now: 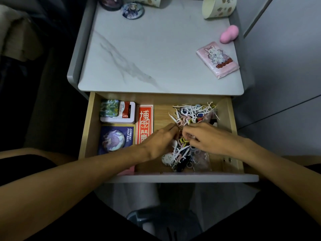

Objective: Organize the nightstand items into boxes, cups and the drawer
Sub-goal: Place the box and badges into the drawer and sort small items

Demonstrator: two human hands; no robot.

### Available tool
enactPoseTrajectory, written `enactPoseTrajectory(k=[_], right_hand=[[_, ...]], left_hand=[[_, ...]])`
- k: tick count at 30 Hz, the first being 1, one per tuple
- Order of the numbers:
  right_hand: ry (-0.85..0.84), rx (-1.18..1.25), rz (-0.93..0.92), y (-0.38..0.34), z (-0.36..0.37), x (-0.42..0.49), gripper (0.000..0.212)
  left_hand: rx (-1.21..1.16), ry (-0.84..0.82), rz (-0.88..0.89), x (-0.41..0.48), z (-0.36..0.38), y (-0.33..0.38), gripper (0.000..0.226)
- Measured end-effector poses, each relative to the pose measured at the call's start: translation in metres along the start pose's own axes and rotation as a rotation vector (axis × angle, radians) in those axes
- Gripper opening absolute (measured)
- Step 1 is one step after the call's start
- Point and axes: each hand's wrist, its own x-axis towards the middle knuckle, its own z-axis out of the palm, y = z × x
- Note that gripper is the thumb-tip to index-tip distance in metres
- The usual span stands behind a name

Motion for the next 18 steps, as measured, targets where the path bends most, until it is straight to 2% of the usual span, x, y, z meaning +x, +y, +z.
enactPoseTrajectory(k=[4,9,13,15,18], right_hand=[[-0.009,-0.033,-0.013,0.002,0.008,0.001,0.008],[0.009,-0.111,-0.106,-0.001,0.012,0.004,0.033],[0.032,-0.173,-0.207,-0.012,0.024,0.010,0.037],[0.036,-0.233,-0.207,-0.013,0.032,0.015,0.038],[-0.047,-0.283,-0.169,-0.011,0.033,0.017,0.034]], left_hand=[[-0.167,0.024,-0.093,0.006,-0.003,0.000,0.045],[-0.305,0.020,-0.256,0.019,-0.041,0.003,0.052],[-0.526,0.035,-0.358,0.020,-0.059,0.000,0.036],[-0.649,0.064,-0.406,0.018,-0.064,-0.002,0.028],[-0.769,0.065,-0.455,0.014,-0.070,-0.002,0.020]])
